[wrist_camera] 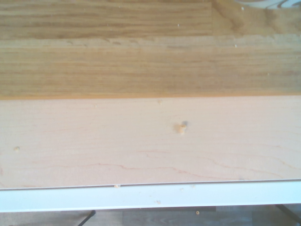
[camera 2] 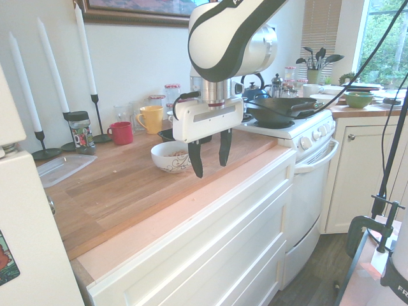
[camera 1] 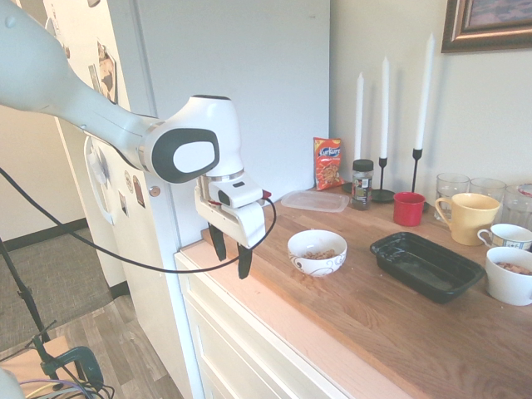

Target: Pour the cereal into the box

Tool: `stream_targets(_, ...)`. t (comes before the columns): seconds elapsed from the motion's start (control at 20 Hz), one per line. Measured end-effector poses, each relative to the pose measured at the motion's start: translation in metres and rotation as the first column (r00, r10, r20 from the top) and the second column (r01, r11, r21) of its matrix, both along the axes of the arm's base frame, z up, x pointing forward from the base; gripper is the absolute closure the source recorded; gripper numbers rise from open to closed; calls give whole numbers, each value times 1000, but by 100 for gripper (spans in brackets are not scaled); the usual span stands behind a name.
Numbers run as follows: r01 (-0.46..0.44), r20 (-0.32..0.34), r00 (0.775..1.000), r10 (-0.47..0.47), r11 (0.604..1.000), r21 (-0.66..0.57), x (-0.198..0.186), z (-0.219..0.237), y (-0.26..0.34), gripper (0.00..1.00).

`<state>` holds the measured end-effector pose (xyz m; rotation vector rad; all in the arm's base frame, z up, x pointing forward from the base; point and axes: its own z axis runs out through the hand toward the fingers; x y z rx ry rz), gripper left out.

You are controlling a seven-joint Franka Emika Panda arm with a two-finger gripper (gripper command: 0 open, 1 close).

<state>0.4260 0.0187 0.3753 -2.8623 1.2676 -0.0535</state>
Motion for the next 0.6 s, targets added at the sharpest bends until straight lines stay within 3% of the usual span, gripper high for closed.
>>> stream_targets(0.15, -1, 13, 1000, 1, 1000, 1, 1, 2, -2, 0)
stream_targets(0.3, -9, 67, 998, 9, 1000, -8, 14, 16, 2, 0)
stream_targets(0.6, -11, 136, 991, 17, 999, -42, 87, 45, 8, 0)
